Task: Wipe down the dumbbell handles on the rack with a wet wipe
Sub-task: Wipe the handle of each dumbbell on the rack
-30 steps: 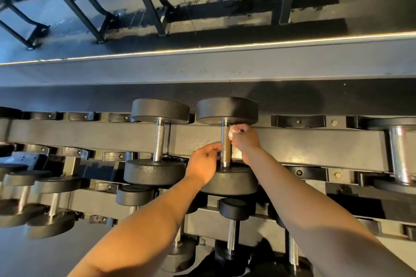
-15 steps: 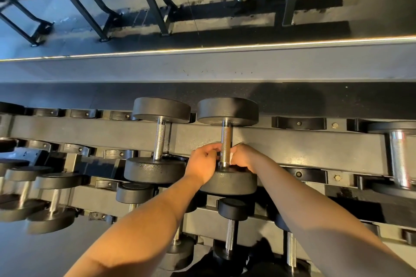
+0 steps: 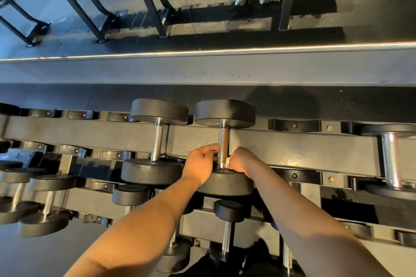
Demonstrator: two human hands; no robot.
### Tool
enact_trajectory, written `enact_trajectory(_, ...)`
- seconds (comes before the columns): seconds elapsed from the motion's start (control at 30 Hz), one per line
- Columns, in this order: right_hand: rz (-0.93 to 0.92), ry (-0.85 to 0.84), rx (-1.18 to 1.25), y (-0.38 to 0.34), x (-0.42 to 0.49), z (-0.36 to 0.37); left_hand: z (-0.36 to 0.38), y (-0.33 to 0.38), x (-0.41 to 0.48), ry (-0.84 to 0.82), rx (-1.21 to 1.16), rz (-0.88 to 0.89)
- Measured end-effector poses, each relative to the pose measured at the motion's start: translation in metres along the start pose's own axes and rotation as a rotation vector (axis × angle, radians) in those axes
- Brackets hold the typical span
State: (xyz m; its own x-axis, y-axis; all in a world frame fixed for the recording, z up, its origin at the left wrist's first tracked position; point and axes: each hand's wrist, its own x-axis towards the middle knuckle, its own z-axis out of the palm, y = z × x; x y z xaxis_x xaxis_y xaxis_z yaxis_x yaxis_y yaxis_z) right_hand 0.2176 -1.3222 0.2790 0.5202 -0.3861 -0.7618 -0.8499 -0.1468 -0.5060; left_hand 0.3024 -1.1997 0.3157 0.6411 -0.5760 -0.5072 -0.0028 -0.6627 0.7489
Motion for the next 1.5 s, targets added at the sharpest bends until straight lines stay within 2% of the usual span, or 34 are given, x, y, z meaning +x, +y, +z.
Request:
enact_trajectory(0.1, 0.044, 0.104, 0.17, 0.004, -0.001, -0.008, 0.0, -0.001, 0.001, -0.009, -0.003, -0.006)
enact_trajectory(0.17, -0.008, 0.221, 0.412, -0.002, 0.001, -0.013, 0.0, -0.002, 0.002, -0.006, -0.004, -0.005)
enact_trajectory(0.23, -0.106, 0.341, 0.501, -0.011, 0.003, -0.016, 0.0, -0.003, 0.002, -0.004, -0.01, -0.012)
enact_trajectory(0.37, -0.158, 0.378, 0.385, -0.014, 0.0, -0.01, 0.0, -0.006, 0.003, 0.0, 0.005, 0.004)
enact_trajectory(0.6, -0.171, 0.306, 0.025, -0.011, -0.02, 0.008, 0.002, -0.012, 0.007, 0.021, 0.016, 0.05)
enact_trajectory(0.7, -0.128, 0.266, -0.002, -0.012, -0.027, 0.009, 0.003, -0.011, 0.002, 0.05, 0.048, 0.054)
enact_trajectory(0.8, -0.11, 0.25, 0.189, -0.004, -0.038, 0.01, 0.003, -0.014, -0.002, 0.094, 0.122, 0.064)
enact_trajectory(0.9, -0.174, 0.394, 0.516, -0.004, -0.062, 0.017, 0.007, -0.017, -0.021, 0.105, 0.152, 0.144)
enact_trajectory(1.03, -0.271, 0.532, 0.628, -0.013, -0.095, 0.033, 0.013, -0.029, -0.052, 0.143, 0.215, 0.462)
enact_trajectory(1.17, -0.273, 0.643, 0.626, -0.011, -0.125, 0.054, 0.015, -0.049, -0.068, 0.104, 0.175, 0.563)
enact_trajectory(1.3, -0.166, 0.615, 0.735, 0.004, -0.146, 0.092, 0.006, -0.07, -0.096, 0.006, 0.219, 0.599)
enact_trajectory(1.5, 0.027, 0.49, 1.031, 0.025, -0.154, 0.169, -0.008, -0.136, -0.138, 0.055, 0.295, 0.667)
